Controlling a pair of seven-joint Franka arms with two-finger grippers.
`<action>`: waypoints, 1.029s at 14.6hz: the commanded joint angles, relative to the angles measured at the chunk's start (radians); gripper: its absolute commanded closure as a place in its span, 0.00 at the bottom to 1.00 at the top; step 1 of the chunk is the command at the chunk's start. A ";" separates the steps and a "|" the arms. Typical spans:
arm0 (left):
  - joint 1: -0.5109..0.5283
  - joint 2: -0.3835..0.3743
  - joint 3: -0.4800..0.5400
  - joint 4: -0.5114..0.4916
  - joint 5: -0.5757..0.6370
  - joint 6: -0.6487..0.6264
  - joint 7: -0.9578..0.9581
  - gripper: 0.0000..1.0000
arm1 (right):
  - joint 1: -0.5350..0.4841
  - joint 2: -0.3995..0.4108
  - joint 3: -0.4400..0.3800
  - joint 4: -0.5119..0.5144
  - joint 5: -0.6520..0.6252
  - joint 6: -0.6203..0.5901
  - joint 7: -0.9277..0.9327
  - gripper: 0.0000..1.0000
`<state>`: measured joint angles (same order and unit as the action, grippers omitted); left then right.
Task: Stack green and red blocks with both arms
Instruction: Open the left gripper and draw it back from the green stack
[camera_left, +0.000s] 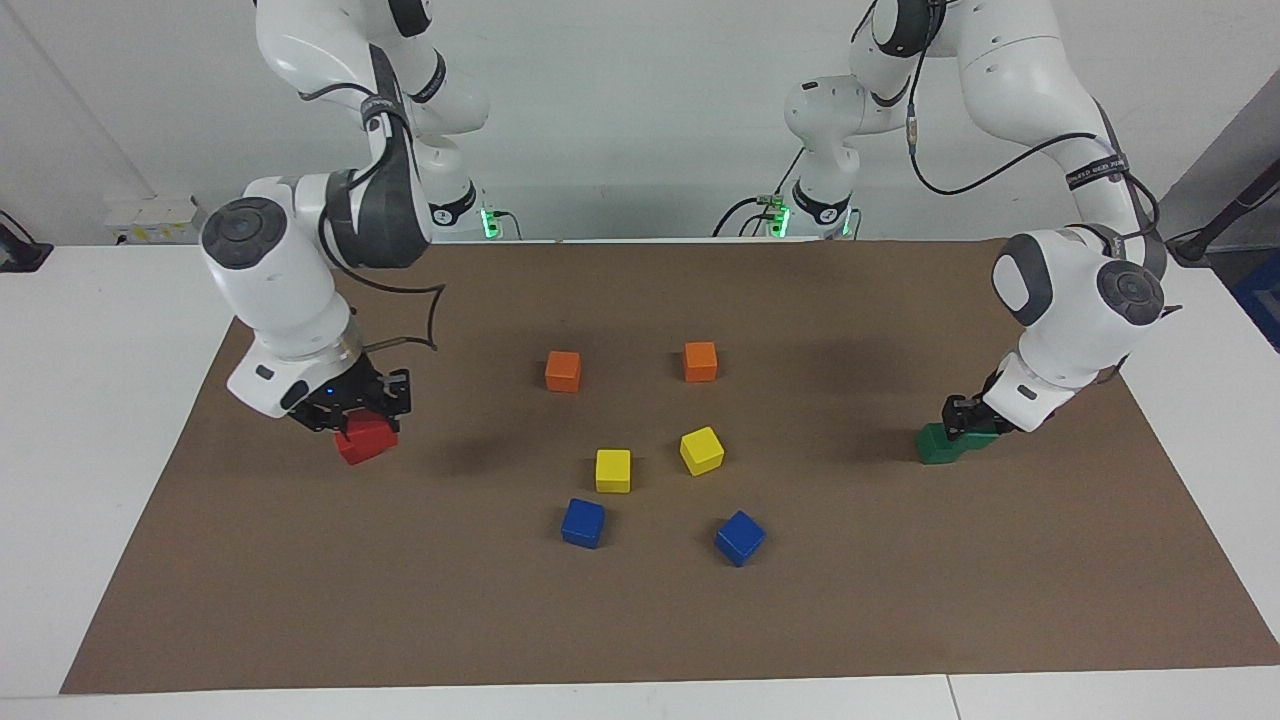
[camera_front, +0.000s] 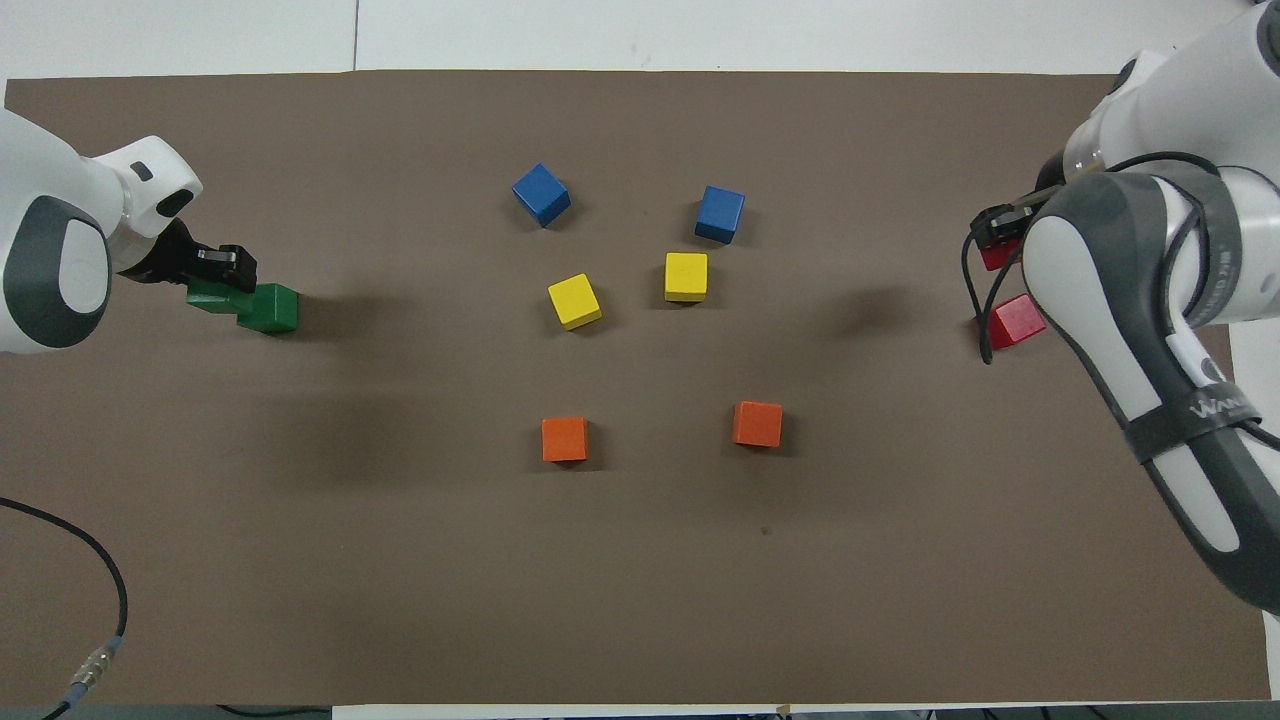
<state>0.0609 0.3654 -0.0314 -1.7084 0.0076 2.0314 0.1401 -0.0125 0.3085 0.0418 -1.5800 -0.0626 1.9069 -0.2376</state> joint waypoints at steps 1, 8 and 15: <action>0.008 -0.014 -0.004 -0.028 -0.005 0.027 0.016 1.00 | -0.036 -0.002 0.015 -0.011 -0.026 -0.006 -0.086 1.00; -0.003 -0.016 -0.005 -0.060 -0.018 0.044 -0.060 1.00 | -0.069 -0.060 0.016 -0.152 -0.002 0.054 -0.161 1.00; -0.010 -0.016 -0.009 -0.060 -0.020 0.052 -0.112 1.00 | -0.095 -0.106 0.016 -0.284 0.004 0.133 -0.238 1.00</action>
<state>0.0591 0.3661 -0.0446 -1.7426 0.0011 2.0561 0.0399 -0.0803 0.2495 0.0436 -1.7959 -0.0670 1.9980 -0.4411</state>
